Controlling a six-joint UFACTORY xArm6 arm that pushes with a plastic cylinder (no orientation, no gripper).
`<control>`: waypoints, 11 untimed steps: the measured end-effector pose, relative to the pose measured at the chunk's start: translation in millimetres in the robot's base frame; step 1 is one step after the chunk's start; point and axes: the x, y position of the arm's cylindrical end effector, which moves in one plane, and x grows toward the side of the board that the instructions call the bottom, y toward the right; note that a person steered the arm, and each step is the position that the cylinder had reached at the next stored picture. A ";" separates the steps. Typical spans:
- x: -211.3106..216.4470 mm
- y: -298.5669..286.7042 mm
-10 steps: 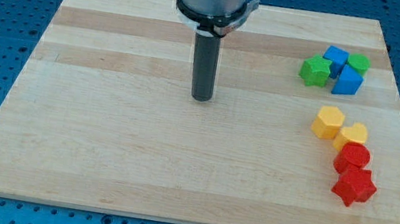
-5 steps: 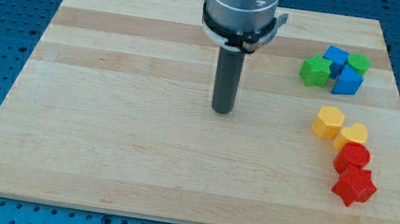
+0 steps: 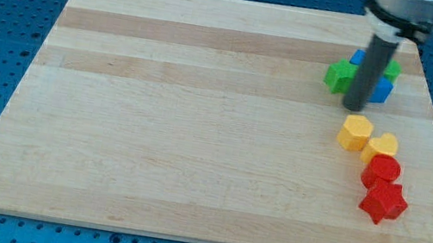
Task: Move the yellow hexagon to the left of the red star
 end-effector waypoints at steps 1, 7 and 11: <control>12.9 46.4; 14.8 14.7; 13.1 -72.3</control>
